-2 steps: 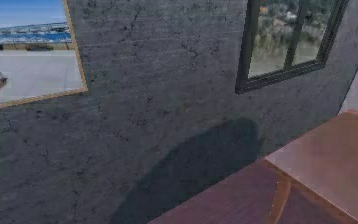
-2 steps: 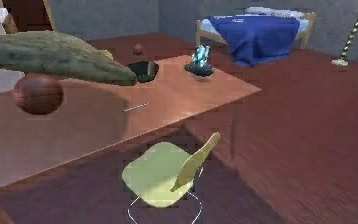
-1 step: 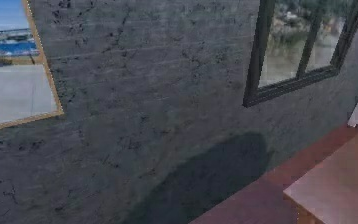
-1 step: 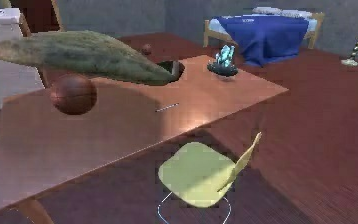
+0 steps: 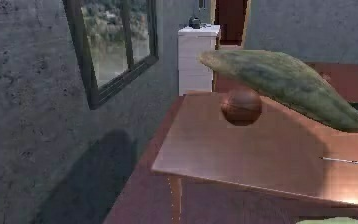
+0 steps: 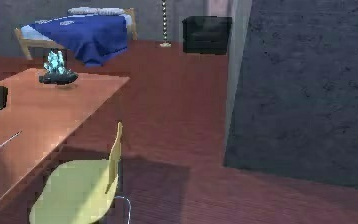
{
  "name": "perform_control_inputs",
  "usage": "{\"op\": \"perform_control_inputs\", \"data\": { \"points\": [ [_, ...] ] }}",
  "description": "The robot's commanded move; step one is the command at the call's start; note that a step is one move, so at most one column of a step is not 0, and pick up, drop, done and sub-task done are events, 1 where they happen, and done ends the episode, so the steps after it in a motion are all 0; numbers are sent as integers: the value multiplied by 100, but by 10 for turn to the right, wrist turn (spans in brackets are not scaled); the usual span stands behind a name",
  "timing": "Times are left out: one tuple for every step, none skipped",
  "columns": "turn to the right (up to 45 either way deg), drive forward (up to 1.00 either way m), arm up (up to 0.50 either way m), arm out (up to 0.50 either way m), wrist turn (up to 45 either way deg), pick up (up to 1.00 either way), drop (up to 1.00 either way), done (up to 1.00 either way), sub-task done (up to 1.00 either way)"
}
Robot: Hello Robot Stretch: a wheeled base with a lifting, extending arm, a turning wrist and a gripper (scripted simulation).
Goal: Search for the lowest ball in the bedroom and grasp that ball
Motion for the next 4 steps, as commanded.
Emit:
{"op": "perform_control_inputs", "data": {
  "points": [
    [450, 0, 0, 0, 0, 0, 0, 0, 0],
    [450, 0, 0, 0, 0, 0, 0, 0, 0],
    [450, 0, 0, 0, 0, 0, 0, 0, 0],
    [120, 0, 0, 0, 0, 0, 0, 0, 0]
  ]
}}
